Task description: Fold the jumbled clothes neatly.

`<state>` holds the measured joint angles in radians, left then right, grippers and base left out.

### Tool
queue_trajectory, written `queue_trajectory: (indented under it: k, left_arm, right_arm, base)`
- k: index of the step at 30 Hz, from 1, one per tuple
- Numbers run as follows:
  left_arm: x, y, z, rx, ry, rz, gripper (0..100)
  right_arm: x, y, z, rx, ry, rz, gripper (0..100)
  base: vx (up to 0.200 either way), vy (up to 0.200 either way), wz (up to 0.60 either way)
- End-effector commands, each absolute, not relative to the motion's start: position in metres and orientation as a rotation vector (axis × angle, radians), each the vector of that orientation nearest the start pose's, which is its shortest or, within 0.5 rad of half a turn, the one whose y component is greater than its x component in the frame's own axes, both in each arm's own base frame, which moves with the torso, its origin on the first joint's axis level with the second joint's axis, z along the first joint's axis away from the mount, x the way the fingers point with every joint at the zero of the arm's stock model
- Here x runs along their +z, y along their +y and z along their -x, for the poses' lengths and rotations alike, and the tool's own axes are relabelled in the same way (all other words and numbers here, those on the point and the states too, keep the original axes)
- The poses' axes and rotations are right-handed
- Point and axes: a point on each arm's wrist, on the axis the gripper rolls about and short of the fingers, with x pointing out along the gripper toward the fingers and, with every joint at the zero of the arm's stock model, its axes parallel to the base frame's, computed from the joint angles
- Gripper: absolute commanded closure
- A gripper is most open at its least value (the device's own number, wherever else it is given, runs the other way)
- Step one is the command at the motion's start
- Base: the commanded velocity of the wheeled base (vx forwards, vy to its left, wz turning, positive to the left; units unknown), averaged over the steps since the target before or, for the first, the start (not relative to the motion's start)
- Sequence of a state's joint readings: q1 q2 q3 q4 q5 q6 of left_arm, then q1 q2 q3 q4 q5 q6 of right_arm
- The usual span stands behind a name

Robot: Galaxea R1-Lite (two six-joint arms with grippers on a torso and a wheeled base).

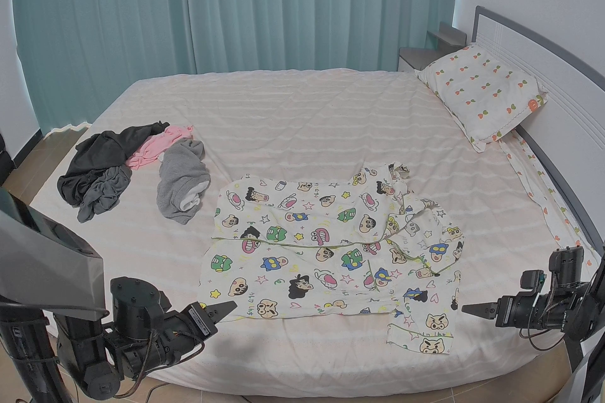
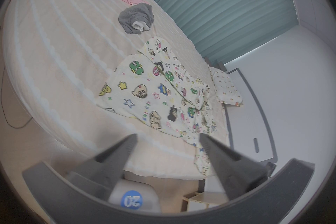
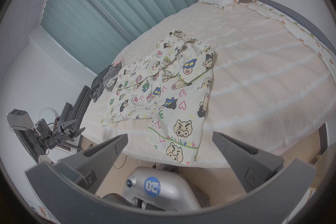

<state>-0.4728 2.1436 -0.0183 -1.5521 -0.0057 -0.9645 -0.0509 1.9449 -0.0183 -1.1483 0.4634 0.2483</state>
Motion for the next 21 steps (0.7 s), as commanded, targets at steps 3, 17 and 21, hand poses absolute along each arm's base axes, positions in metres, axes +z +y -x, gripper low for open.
queue_trajectory:
  k: [3, 17, 21]
  left_arm:
    - [-0.041, -0.084, -0.206, -0.017, 0.848, 0.616, 0]
    - [-0.064, -0.093, -0.234, -0.017, 0.774, 0.508, 0]
    - [-0.065, -0.093, -0.246, 0.002, 0.729, 0.518, 0]
  right_arm:
    - [0.015, 0.001, -0.187, 0.299, 0.835, -0.442, 0]
    - [0.015, 0.001, -0.187, 0.299, 0.833, -0.446, 0]
    - [0.015, 0.001, -0.187, 0.302, 0.831, -0.444, 0]
  base:
    - [0.0, 0.0, 0.0]
    - [0.0, 0.0, 0.0]
    - [0.0, 0.0, 0.0]
